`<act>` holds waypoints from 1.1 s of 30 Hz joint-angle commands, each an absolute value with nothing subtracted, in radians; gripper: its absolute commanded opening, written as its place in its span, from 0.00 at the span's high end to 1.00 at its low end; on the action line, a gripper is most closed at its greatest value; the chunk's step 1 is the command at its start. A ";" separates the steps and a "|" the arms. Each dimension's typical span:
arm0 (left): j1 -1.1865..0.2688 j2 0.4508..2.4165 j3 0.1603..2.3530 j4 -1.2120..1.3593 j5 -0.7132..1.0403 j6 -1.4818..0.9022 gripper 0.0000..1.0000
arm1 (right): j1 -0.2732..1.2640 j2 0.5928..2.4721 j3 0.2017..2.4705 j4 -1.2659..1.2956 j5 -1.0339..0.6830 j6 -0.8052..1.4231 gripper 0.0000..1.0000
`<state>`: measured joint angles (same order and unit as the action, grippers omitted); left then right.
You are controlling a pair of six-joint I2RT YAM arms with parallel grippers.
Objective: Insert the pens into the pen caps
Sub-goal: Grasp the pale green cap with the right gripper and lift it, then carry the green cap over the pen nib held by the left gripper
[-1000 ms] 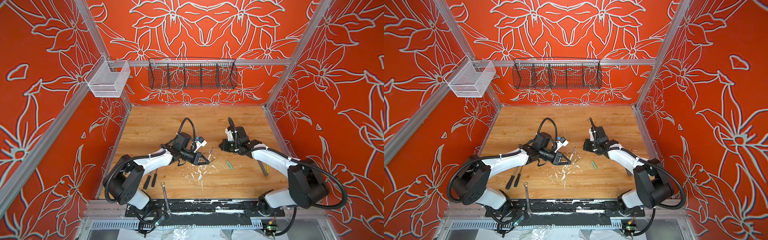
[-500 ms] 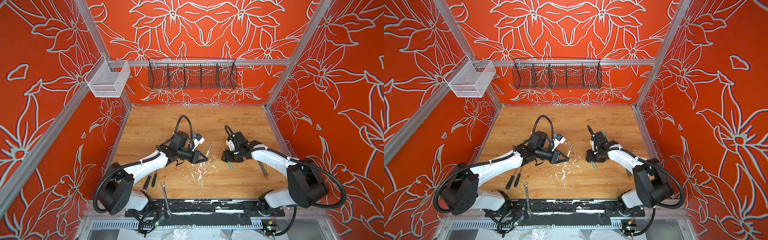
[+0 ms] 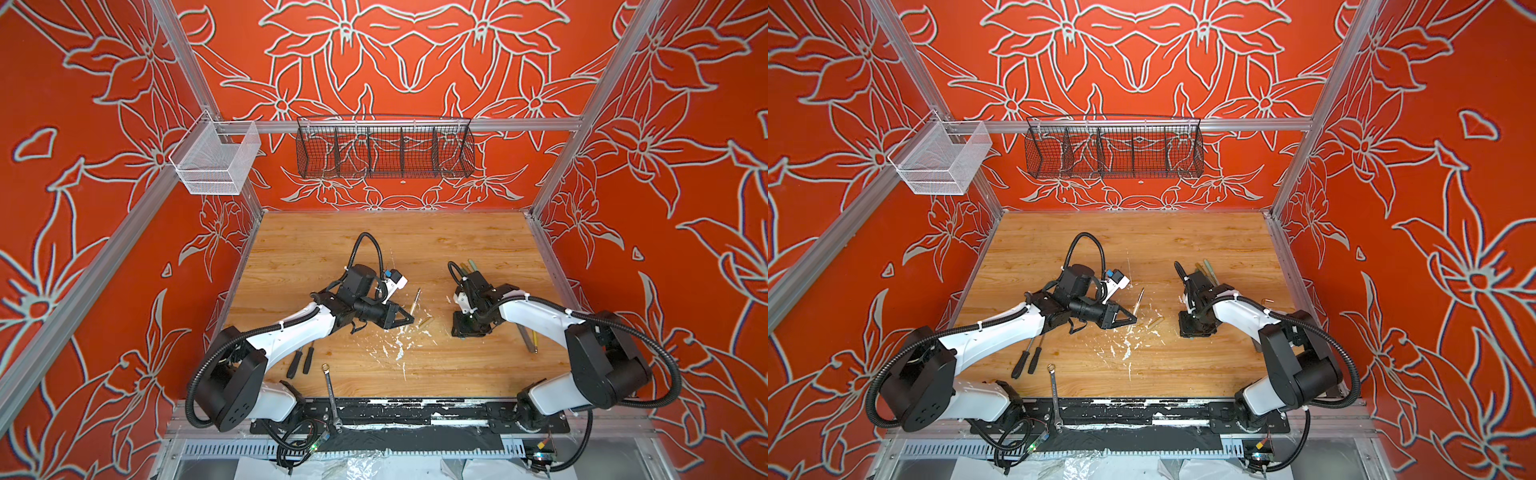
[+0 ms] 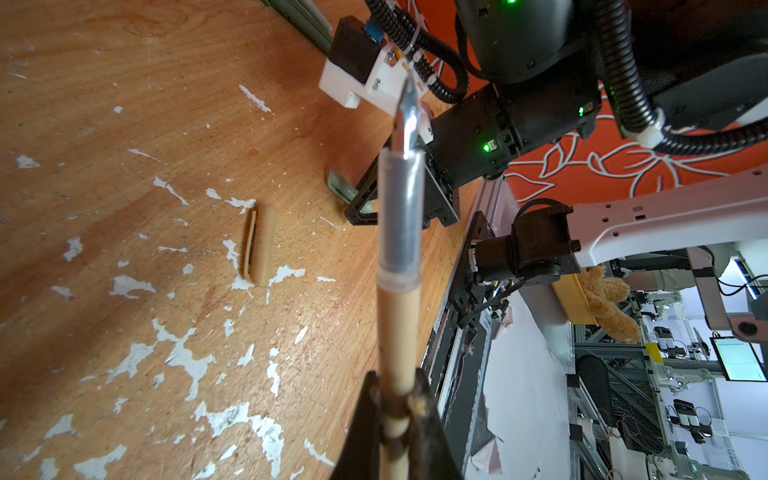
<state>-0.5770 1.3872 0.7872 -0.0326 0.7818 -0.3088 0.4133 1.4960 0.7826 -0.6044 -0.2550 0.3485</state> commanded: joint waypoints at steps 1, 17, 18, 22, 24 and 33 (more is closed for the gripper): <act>-0.573 1.364 0.781 -0.029 0.784 -0.283 1.00 | 0.408 1.551 0.794 -0.612 -0.242 0.340 0.64; -0.565 1.371 0.785 -0.030 0.790 -0.273 1.00 | 0.406 1.637 0.852 -0.564 -0.303 0.362 0.86; -0.565 1.372 0.787 -0.030 0.790 -0.273 1.00 | 0.407 1.630 0.854 -0.563 -0.306 0.362 0.87; -0.565 1.390 0.791 -0.027 0.797 -0.277 1.00 | 0.405 1.601 0.871 -0.578 -0.310 0.361 0.88; -0.565 1.402 0.794 -0.022 0.809 -0.283 1.00 | 0.406 1.583 0.877 -0.580 -0.313 0.367 0.89; -0.569 1.467 0.813 -0.017 0.857 -0.288 1.00 | 0.405 1.491 0.899 -0.531 -0.352 0.440 0.91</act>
<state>-0.5694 1.4452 0.7887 -0.0292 0.8177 -0.2920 0.4076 1.5288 0.8688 -0.5476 -0.3340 0.3996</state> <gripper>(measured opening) 0.079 0.143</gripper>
